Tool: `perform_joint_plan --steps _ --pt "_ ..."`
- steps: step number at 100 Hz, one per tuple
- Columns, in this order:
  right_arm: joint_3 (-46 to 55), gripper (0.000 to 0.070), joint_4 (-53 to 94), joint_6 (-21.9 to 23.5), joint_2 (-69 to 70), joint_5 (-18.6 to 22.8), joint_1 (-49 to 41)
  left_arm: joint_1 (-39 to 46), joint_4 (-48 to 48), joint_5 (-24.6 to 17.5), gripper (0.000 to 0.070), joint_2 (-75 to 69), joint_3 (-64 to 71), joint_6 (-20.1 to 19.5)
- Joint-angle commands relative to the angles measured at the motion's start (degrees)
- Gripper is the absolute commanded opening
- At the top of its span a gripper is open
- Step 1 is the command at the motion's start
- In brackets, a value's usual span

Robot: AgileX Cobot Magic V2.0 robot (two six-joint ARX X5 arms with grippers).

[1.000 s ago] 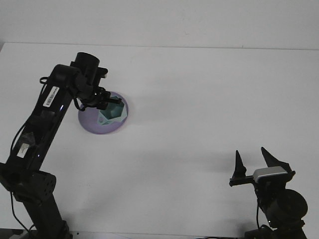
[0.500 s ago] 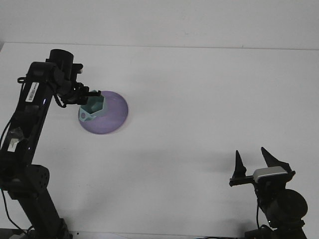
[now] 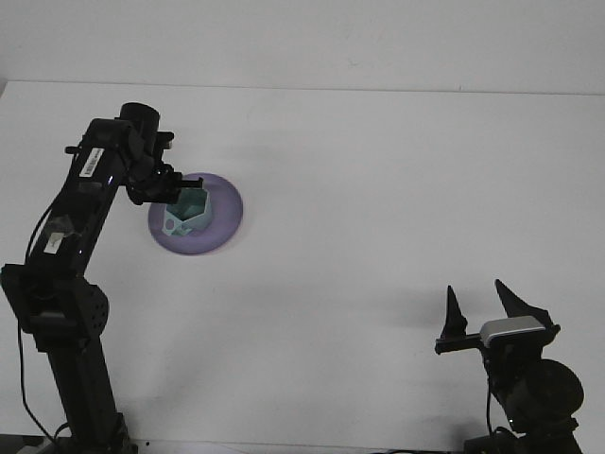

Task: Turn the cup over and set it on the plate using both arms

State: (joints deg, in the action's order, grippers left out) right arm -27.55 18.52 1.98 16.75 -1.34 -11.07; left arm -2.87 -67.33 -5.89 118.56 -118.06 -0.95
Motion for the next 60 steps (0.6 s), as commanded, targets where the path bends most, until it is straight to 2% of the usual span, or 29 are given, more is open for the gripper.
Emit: perform_joint_plan --steps 1,10,16,41,60 --pt "-0.3 0.0535 -0.5 0.8 0.2 -0.2 0.0 0.0 0.0 -0.6 0.0088 1.7 -1.4 -0.6" --pt "-0.3 0.0535 -0.5 0.8 0.2 -0.2 0.0 0.0 -0.1 -1.0 0.0365 1.7 -1.4 -0.6" --pt "-0.3 0.0535 -0.5 0.8 0.2 -0.2 0.0 0.0 0.1 -1.0 0.0469 1.7 -1.4 -0.5" --pt "-0.3 0.0535 -0.4 0.8 0.2 -0.2 0.0 0.0 -4.3 -1.1 0.0474 1.2 -9.3 0.3" --pt "-0.3 0.0535 -0.3 0.8 0.2 -0.2 0.0 0.7 -4.2 -1.7 0.0456 -5.9 -13.4 0.6"
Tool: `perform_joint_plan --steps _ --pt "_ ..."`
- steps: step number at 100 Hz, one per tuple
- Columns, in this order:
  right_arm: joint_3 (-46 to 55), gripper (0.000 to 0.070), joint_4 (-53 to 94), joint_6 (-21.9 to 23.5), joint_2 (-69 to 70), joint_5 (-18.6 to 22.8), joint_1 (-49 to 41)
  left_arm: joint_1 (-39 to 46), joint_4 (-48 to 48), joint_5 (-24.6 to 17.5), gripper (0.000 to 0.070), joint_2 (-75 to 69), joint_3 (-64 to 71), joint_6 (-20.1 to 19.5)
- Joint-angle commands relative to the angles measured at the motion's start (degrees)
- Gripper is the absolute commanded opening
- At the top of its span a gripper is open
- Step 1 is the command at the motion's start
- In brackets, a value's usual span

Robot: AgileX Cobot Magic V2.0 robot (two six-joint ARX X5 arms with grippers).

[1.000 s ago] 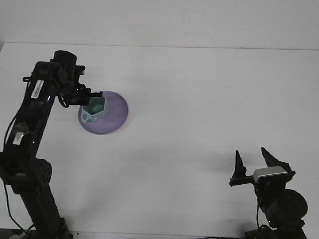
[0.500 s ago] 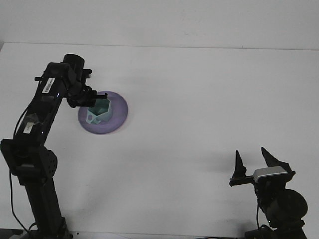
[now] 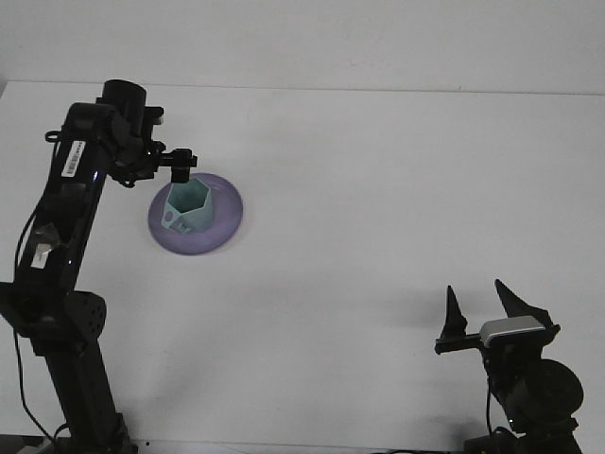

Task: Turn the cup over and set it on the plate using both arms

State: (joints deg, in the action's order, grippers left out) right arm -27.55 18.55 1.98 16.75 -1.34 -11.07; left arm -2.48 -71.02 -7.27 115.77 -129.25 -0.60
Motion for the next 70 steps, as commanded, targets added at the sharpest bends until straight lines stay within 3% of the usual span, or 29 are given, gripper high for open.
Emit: perform_joint_plan --steps 1,7,13,20,27,51,61,70 --pt "-0.3 0.0535 -0.4 0.8 0.2 -0.2 0.0 0.3 -0.5 -0.3 0.0455 -3.6 -2.2 0.3" --pt "-0.3 0.0535 -0.4 0.8 0.2 -0.2 0.0 0.7 -0.6 -0.3 0.0434 -6.9 -2.2 0.5" --pt "-0.3 0.0535 -0.4 0.8 0.2 -0.2 0.0 1.2 -0.7 -0.3 0.0351 -10.2 -2.2 0.9" --pt "-0.3 0.0535 -0.4 0.8 0.2 -0.2 0.0 1.7 -0.8 -0.4 0.0209 -14.5 -2.2 0.9" --pt "-0.3 0.0535 -0.4 0.8 0.2 -0.2 0.0 2.1 -1.0 -0.5 0.0 -18.4 -2.2 0.1" --pt "-0.3 0.0534 -0.4 0.9 0.2 -0.2 0.0 2.4 -0.7 -0.3 0.0014 -31.6 3.1 -0.3" --pt "-0.3 0.0534 -0.4 0.9 0.2 -0.2 0.0 2.4 2.9 1.5 0.0013 -39.3 13.7 -1.2" --pt "-0.3 0.0534 -0.4 0.9 0.2 -0.2 0.0 2.4 11.7 3.0 0.0014 -48.9 28.3 -1.9"
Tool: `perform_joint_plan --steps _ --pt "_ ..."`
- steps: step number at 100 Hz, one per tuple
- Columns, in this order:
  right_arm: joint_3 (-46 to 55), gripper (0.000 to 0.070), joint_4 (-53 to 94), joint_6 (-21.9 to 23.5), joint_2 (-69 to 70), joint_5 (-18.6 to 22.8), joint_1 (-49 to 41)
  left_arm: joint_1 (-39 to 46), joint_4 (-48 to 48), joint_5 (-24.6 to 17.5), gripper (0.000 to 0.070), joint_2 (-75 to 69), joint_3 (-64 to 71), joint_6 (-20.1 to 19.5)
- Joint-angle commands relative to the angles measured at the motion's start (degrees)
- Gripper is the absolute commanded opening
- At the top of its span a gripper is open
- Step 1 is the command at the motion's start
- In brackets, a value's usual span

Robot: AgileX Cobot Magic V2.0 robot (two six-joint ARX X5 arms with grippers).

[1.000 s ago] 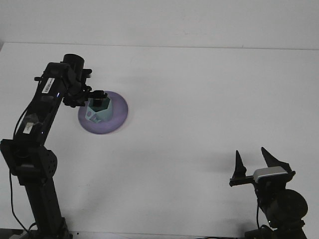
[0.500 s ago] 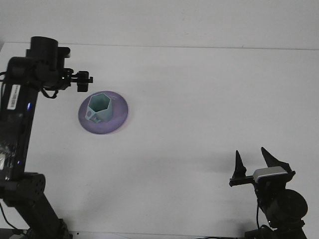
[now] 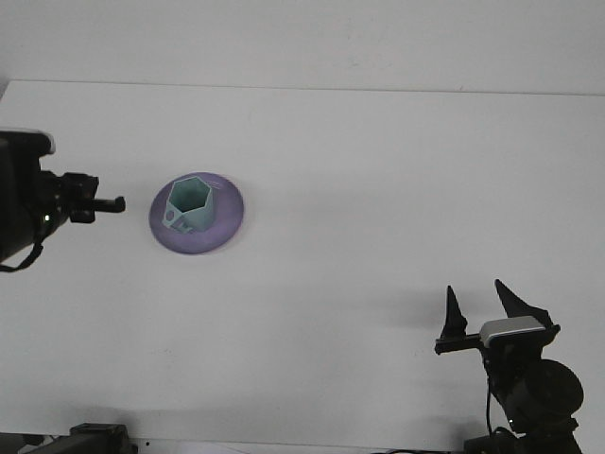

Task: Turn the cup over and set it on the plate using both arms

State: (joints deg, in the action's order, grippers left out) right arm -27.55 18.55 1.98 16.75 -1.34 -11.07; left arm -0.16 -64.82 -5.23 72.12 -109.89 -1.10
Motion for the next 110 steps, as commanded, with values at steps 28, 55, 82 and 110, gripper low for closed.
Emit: perform_joint_plan --steps 28,55,82,110 --pt "-0.3 0.0534 -0.4 0.9 0.2 -0.8 0.0 0.0 41.4 0.9 0.0014 -36.5 55.5 -1.2" --pt "-0.3 0.0534 -0.5 0.6 0.2 -1.7 0.0 0.1 51.5 1.0 0.0013 -52.6 76.8 0.1" --pt "-0.3 0.0535 -0.5 -0.3 0.2 -1.7 0.0 0.0 51.4 1.2 0.0015 -53.3 77.5 0.7" --pt "-0.3 0.0535 -0.5 -0.3 0.2 -1.7 0.0 0.0 51.4 1.2 0.0015 -53.7 77.5 0.7"
